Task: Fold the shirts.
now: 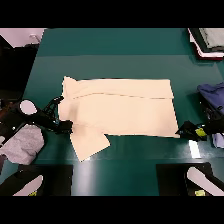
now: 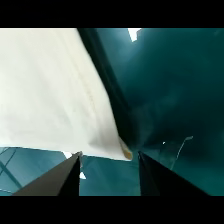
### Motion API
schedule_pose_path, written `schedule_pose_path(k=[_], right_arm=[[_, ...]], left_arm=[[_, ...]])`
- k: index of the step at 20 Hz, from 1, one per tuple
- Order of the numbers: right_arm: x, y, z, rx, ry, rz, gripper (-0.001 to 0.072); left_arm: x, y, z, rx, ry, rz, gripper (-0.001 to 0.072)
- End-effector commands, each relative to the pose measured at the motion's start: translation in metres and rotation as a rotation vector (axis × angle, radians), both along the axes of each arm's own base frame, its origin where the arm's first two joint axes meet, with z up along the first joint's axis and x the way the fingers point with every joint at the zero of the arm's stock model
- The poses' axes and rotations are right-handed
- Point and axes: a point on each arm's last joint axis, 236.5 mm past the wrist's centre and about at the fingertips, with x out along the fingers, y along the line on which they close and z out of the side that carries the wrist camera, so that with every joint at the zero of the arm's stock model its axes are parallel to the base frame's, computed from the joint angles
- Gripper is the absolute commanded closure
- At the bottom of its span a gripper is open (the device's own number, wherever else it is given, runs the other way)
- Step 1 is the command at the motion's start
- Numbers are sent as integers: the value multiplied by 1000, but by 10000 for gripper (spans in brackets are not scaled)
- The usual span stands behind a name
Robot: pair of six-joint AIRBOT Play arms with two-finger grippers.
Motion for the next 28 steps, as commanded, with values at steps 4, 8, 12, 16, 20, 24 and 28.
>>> schedule_pose_path(k=[4, 8, 12, 16, 20, 24, 28], right_arm=[[-1, 12, -6, -35, -3, 109, 600], [-19, 4, 10, -39, 75, 169, 698], [-32, -17, 62, -120, 62, 168, 699], [-17, -29, 95, -218, -79, 118, 699], [29, -25, 105, -254, -183, 174, 699], [85, -16, 107, -267, -231, 224, 699], [134, -9, 102, -273, -259, 251, 699]], left_arm=[[0, -3, 2, -13, -3, -7, 683], [-15, 4, 17, 15, 42, -121, 684], [-29, 4, 67, 2, -33, -175, 684], [-40, 3, 109, -12, -116, -179, 684], [19, 3, 132, 0, -354, -92, 684], [76, 15, 134, 51, -521, -2, 683], [131, 15, 121, 63, -566, 54, 684]])
